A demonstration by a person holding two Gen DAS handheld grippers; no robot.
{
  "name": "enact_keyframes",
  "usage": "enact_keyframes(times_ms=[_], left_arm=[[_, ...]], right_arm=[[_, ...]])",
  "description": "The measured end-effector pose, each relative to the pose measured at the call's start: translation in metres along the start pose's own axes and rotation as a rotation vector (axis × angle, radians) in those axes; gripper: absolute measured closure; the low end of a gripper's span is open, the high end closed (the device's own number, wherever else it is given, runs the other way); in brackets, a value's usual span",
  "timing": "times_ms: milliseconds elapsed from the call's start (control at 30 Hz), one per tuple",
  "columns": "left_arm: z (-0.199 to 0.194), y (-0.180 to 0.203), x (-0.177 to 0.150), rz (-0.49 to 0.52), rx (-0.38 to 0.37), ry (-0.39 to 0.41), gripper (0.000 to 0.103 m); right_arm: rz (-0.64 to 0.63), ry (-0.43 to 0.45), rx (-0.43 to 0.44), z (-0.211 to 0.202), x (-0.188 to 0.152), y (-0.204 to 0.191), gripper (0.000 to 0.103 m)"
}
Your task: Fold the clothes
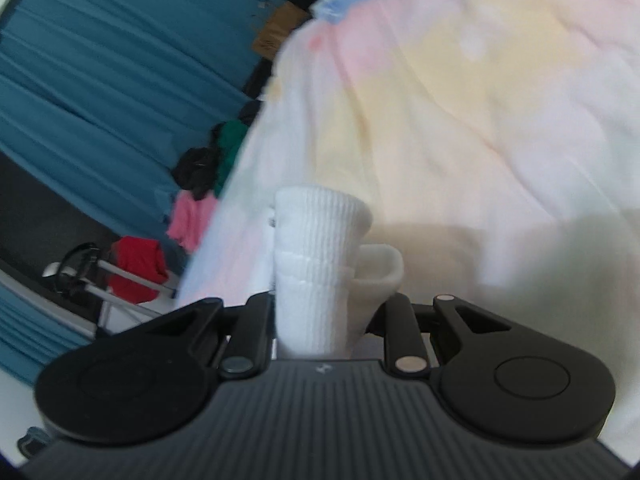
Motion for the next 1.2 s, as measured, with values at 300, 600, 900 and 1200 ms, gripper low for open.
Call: enact_keyframes(times_ms=[300, 600, 900, 1200], left_arm=[[-0.026, -0.051, -0.022, 0.126, 0.02, -0.124, 0.054], [-0.122, -0.015, -0.002, 0.511, 0.007, 0.037, 0.027], [-0.127, 0.12, -0.078, 0.818, -0.193, 0.097, 0.026], [-0.041, 0.201, -0.23, 0.824, -0.348, 0.007, 0.027]], right_arm=[[-0.015, 0.002, -0.043, 0.005, -0.014, 0.021, 0.081], [-0.036, 0.001, -0.029, 0.005, -0.012, 0.022, 0.081], [-0.026, 0.007, -0.006, 0.003, -0.01, 0.02, 0.081], [-0.06, 0.014, 0.0, -0.003, -0.009, 0.017, 0.081]])
Point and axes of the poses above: each gripper's, at about its wrist camera, not at the fingertips, and z roughly the way its jaws point, y to its right, x to its top, the point moved 10 cm from there along z, roughly the way its jaws point, and after that the axes turned 15 degrees about y, right-handed, at the moved point
